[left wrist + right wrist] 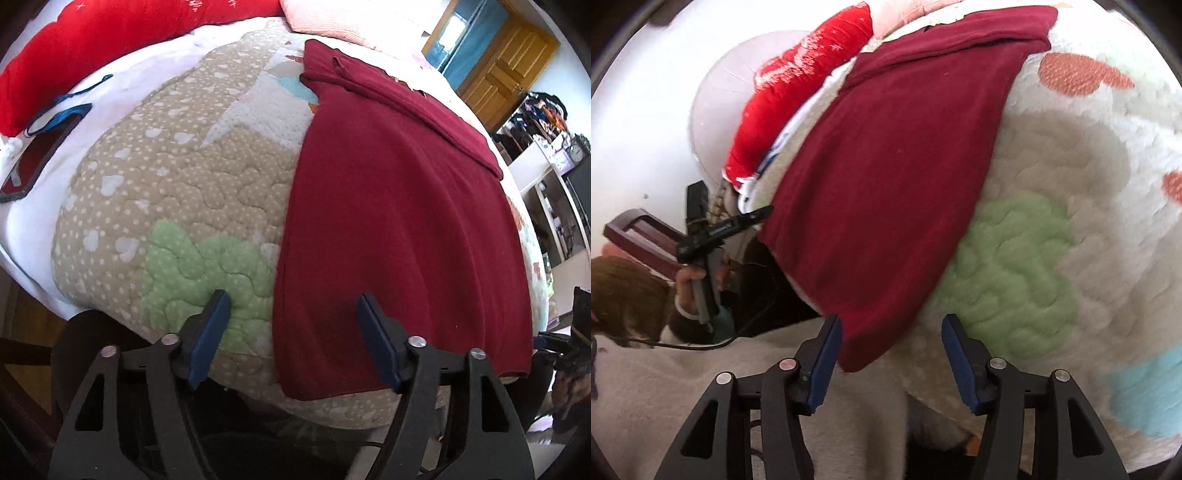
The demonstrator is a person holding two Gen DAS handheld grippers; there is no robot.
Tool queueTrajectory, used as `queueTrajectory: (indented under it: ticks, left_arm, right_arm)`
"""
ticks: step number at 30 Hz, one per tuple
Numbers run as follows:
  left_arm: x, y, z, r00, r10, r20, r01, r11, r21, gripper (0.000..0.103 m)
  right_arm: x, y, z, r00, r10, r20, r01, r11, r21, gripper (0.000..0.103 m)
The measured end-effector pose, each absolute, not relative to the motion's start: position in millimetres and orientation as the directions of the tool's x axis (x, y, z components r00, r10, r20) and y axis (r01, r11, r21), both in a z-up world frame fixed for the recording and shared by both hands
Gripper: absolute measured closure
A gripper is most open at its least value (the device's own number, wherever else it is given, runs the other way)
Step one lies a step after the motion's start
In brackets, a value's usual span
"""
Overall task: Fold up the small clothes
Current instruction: 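Close both tools on the sweater hem edge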
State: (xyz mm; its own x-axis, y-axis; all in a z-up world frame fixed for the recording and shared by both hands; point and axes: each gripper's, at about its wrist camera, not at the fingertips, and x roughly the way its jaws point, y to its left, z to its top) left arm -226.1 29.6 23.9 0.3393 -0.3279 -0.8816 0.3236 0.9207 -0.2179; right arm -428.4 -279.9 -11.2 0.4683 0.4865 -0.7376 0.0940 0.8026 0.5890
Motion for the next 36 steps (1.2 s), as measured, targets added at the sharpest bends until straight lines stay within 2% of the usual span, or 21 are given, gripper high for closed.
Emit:
queueTrajectory:
  ticks: [5, 14, 17, 19, 22, 25, 27, 28, 29, 32, 36]
  left_arm:
    - [-231, 10, 20, 0.353, -0.259, -0.899, 0.378, 0.919, -0.117, 0.021]
    - [-229, 11, 19, 0.35, -0.258, -0.9, 0.37, 0.921, -0.12, 0.02]
    - [-229, 11, 19, 0.353, -0.258, -0.899, 0.367, 0.922, -0.12, 0.02]
    - [-231, 10, 19, 0.36, -0.25, -0.899, 0.363, 0.925, -0.111, 0.022]
    - [-234, 9, 21, 0.375, -0.233, -0.897, 0.36, 0.928, -0.091, 0.037]
    - [-235, 12, 24, 0.379, -0.231, -0.896, 0.351, 0.932, -0.091, 0.048]
    - [-236, 14, 26, 0.379, -0.235, -0.895, 0.35, 0.932, -0.097, 0.062]
    - [-237, 14, 27, 0.37, -0.251, -0.894, 0.356, 0.928, -0.113, 0.076]
    - [-238, 14, 29, 0.364, -0.261, -0.894, 0.359, 0.925, -0.124, 0.084]
    - [-240, 11, 35, 0.372, -0.263, -0.89, 0.373, 0.921, -0.116, 0.092]
    - [-233, 12, 42, 0.358, -0.309, -0.881, 0.364, 0.915, -0.174, 0.095]
  right_arm:
    - [-418, -268, -23, 0.457, 0.504, -0.732, 0.086, 0.795, 0.601, 0.048]
    - [-417, -258, -16, 0.482, 0.509, -0.713, 0.07, 0.789, 0.611, 0.045]
    - [-415, -253, -14, 0.485, 0.533, -0.693, 0.031, 0.782, 0.622, 0.053]
    - [-410, -249, -14, 0.49, 0.508, -0.708, 0.035, 0.8, 0.599, 0.067]
    - [-404, -247, -11, 0.514, 0.475, -0.714, 0.048, 0.815, 0.577, 0.081]
    - [-399, -244, -3, 0.533, 0.46, -0.711, 0.041, 0.825, 0.564, 0.085]
    - [-396, -241, 4, 0.539, 0.449, -0.712, 0.026, 0.837, 0.547, 0.085]
    - [-394, -240, 8, 0.545, 0.448, -0.708, 0.018, 0.838, 0.545, 0.085]
    - [-394, -240, 10, 0.549, 0.448, -0.705, 0.014, 0.839, 0.544, 0.085]
    - [-391, -239, 24, 0.587, 0.435, -0.683, -0.007, 0.846, 0.533, 0.085]
    - [-388, -241, 39, 0.636, 0.412, -0.653, -0.027, 0.857, 0.515, 0.085]
